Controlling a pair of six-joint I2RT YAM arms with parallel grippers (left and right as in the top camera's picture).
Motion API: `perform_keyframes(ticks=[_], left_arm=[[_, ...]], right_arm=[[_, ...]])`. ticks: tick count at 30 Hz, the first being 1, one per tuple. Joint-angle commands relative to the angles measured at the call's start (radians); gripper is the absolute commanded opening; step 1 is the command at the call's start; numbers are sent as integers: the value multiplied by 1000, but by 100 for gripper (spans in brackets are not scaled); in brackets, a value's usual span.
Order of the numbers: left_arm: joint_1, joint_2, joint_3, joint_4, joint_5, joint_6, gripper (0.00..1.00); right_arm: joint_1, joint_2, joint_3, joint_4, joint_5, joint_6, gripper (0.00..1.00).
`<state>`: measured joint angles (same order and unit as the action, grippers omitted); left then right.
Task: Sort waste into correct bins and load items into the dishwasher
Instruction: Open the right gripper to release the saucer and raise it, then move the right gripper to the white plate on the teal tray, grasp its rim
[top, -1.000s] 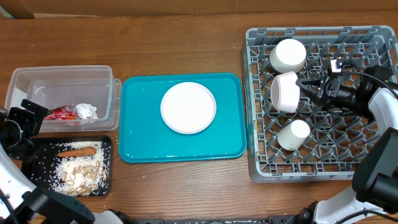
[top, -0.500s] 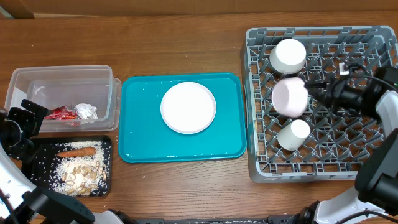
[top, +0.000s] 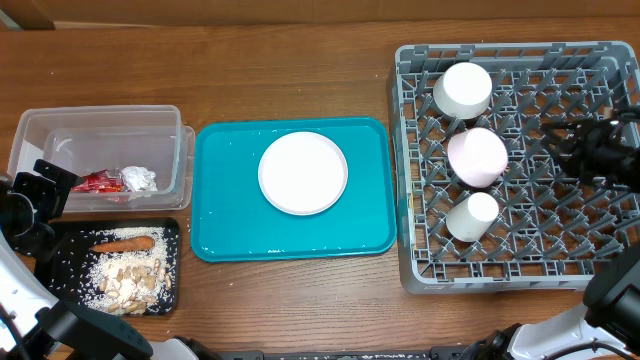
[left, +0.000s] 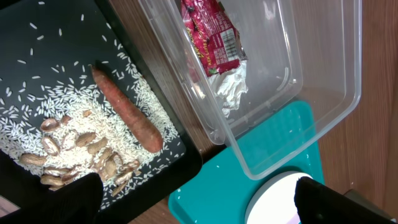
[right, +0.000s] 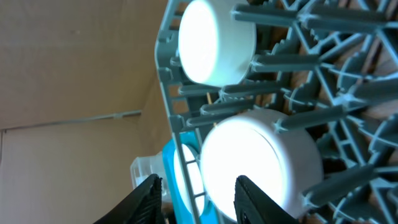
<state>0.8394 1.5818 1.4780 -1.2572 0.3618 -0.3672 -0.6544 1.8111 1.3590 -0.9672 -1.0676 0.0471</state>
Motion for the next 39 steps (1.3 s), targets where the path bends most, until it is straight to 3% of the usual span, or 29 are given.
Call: perform_keyframes(ticks=[1, 6, 15, 25, 30, 39], left_arm=[[-2, -16, 17, 1, -6, -7, 100], [-2, -16, 17, 1, -6, -7, 100], [-2, -16, 17, 1, -6, -7, 100], [-2, -16, 17, 1, -6, -7, 100], [-3, -16, 17, 1, -6, -7, 100], [-5, -16, 17, 1, -6, -7, 100]], right_arm=[[34, -18, 80, -68, 48, -60, 40], [177, -90, 103, -103, 205, -78, 39], [640, -146, 99, -119, 564, -68, 39], [1099, -121, 84, 21, 992, 169, 40], [1188, -58, 60, 127, 1067, 239, 46], [1210, 106, 60, 260, 1075, 238, 46]])
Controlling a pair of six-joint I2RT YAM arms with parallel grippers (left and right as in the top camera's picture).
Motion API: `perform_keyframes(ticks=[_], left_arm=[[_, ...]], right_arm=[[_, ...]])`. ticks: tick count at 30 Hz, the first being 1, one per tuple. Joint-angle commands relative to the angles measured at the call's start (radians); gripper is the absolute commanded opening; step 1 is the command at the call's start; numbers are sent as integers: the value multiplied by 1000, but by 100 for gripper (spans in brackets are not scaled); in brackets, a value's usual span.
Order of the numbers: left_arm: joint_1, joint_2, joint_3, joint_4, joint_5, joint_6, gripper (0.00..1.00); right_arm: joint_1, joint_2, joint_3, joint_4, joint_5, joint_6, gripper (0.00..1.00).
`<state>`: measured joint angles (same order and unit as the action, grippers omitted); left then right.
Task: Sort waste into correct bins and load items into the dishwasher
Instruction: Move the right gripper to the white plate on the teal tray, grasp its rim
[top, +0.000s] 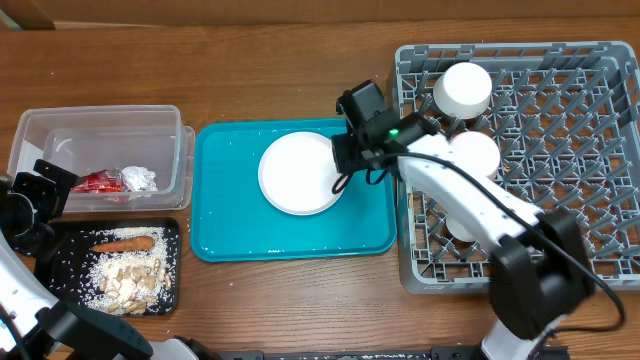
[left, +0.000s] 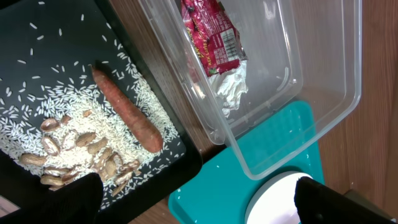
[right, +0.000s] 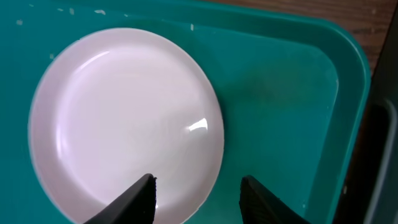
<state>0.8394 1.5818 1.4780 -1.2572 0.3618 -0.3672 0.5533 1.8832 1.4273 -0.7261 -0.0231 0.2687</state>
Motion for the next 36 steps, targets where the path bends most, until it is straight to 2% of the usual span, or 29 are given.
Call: perform_keyframes(ticks=[1, 11, 15, 18, 21, 23, 29, 36], left_arm=[[-5, -16, 17, 1, -6, -7, 100], [-5, -16, 17, 1, -6, -7, 100], [-5, -16, 17, 1, -6, -7, 100], [-5, -16, 17, 1, -6, -7, 100], [-5, -16, 17, 1, -6, -7, 100], [-5, -16, 17, 1, -6, -7, 100], [-5, -16, 17, 1, -6, -7, 100], [-5, -16, 17, 1, -6, -7, 100]], right_arm=[[2, 47, -8, 31, 30, 17, 46], [3, 174, -8, 65, 28, 21, 44], [3, 205, -8, 71, 18, 21, 29], [3, 204, -7, 71, 17, 21, 24], [3, 204, -7, 70, -2, 20, 14], [3, 204, -6, 68, -5, 20, 4], [3, 175, 31, 33, -23, 19, 4], [-5, 26, 204, -182, 24, 12, 4]])
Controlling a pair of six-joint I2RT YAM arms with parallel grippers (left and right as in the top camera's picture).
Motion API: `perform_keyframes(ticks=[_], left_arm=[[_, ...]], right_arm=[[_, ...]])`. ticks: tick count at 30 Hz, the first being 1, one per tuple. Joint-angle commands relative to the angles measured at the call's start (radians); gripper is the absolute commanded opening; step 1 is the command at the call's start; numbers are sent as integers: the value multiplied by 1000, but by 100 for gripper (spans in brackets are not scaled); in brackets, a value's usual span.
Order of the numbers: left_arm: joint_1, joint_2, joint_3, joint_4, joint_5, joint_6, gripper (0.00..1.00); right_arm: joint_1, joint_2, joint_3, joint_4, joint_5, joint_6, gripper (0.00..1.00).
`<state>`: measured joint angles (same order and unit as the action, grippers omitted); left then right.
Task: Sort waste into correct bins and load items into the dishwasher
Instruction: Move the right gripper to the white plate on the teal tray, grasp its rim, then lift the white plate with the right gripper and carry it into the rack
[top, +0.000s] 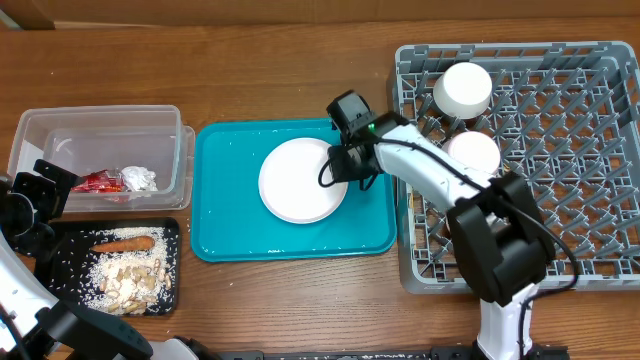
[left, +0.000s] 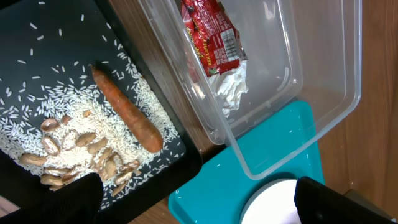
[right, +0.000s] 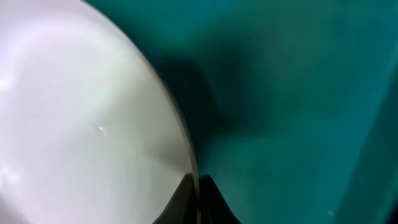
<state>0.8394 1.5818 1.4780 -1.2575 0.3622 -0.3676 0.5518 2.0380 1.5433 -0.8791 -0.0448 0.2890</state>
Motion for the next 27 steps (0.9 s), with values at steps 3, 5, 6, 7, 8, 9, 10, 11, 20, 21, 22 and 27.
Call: perform_keyframes(ticks=[3, 5, 6, 7, 8, 9, 10, 11, 20, 21, 22, 27], left_arm=[[-5, -16, 17, 2, -7, -7, 100], [-5, -16, 17, 2, -7, -7, 100], [-5, -16, 17, 2, -7, -7, 100], [-5, -16, 17, 2, -7, -7, 100], [-5, -16, 17, 2, -7, -7, 100], [-5, -16, 17, 2, -7, -7, 100], [-5, -16, 17, 2, -7, -7, 100], [-5, -16, 17, 2, -7, -7, 100], [-5, -16, 17, 2, -7, -7, 100], [-5, -16, 17, 2, -7, -7, 100], [-5, -16, 17, 2, -7, -7, 100], [-5, -16, 17, 2, -7, -7, 100]], right_arm=[[-5, -224, 153, -161, 219, -8, 4], [-5, -283, 175, -223, 354, -7, 4], [-5, -313, 180, -246, 413, -7, 4], [-5, -345, 180, -263, 465, -7, 4], [-5, -375, 180, -281, 516, -7, 4], [-5, -409, 180, -300, 576, -2, 4], [-5, -437, 180, -319, 645, 1, 4], [-5, -456, 180, -334, 703, 1, 4], [-92, -527, 180, -514, 1167, 0, 4], [-118, -527, 179, -525, 1153, 0, 4], [-140, -527, 179, -529, 1136, 0, 4], [-233, -527, 179, -525, 1064, 0, 4]])
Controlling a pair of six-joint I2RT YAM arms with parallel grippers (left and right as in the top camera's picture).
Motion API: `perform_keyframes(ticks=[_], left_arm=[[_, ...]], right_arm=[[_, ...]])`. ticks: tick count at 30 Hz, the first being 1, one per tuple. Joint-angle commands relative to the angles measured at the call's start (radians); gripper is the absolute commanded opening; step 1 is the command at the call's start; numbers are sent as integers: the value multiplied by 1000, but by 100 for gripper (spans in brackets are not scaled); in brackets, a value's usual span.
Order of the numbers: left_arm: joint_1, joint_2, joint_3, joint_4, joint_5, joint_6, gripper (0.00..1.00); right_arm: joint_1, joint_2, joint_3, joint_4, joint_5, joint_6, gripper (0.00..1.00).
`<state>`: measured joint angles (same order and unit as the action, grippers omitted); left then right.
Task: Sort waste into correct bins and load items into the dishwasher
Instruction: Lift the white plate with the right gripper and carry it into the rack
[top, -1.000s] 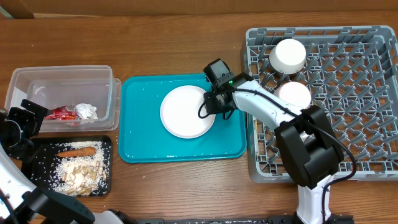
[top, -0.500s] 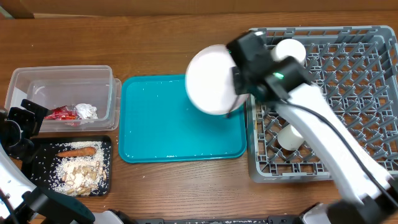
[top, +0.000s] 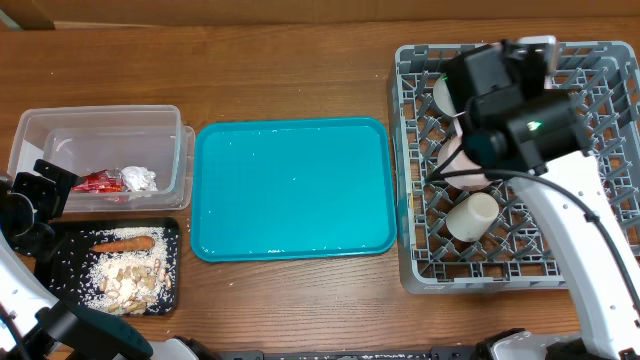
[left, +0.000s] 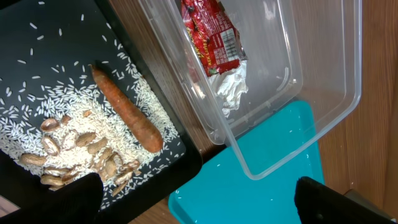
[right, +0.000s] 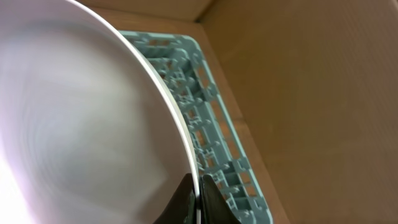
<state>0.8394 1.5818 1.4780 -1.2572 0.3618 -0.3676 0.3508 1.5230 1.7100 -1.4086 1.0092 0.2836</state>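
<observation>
My right gripper (right: 197, 186) is shut on the rim of the white plate (right: 81, 124), held on edge above the grey dish rack (right: 217, 124). From overhead the right arm (top: 510, 95) hangs over the rack (top: 600, 200) and hides the plate. Standing in the rack are a pink bowl (top: 452, 160), a white cup (top: 470, 215) and another white cup (top: 442, 92) half under the arm. The teal tray (top: 295, 190) is bare. At the far left my left gripper (left: 199, 202) is open over the tray's corner.
A clear bin (left: 311, 74) holds a red wrapper (left: 208, 31) and a crumpled tissue (left: 230, 90). A black tray (left: 37, 81) carries a carrot (left: 127, 115), rice and peanuts. Brown cardboard walls (right: 311, 93) stand behind the rack.
The plate has left the teal tray and is now held on edge over the dish rack in my right gripper. The left arm has not moved.
My right gripper was open over the rack, beside the cups and bowl. Then it hung open above the plate on the teal tray. Then it was shut on the plate's right rim. Now the plate is over the rack and the tray is bare.
</observation>
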Motion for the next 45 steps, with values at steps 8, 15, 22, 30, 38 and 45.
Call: perform_keyframes(ticks=[8, 15, 22, 30, 38, 45], left_arm=[[-5, -16, 17, 1, -6, -7, 100], [-5, -16, 17, 1, -6, -7, 100], [-5, -16, 17, 1, -6, -7, 100], [-5, -16, 17, 1, -6, -7, 100], [-5, -16, 17, 1, -6, -7, 100], [-5, -16, 17, 1, -6, -7, 100]], right_arm=[[-135, -12, 12, 32, 6, 6, 4], [-224, -8, 12, 72, -92, 3, 4], [-243, -8, 12, 98, -336, -77, 4], [-243, -8, 12, 71, -533, -10, 4], [-211, -8, 11, 55, -532, 2, 4], [-133, -8, -10, 17, -411, 3, 4]])
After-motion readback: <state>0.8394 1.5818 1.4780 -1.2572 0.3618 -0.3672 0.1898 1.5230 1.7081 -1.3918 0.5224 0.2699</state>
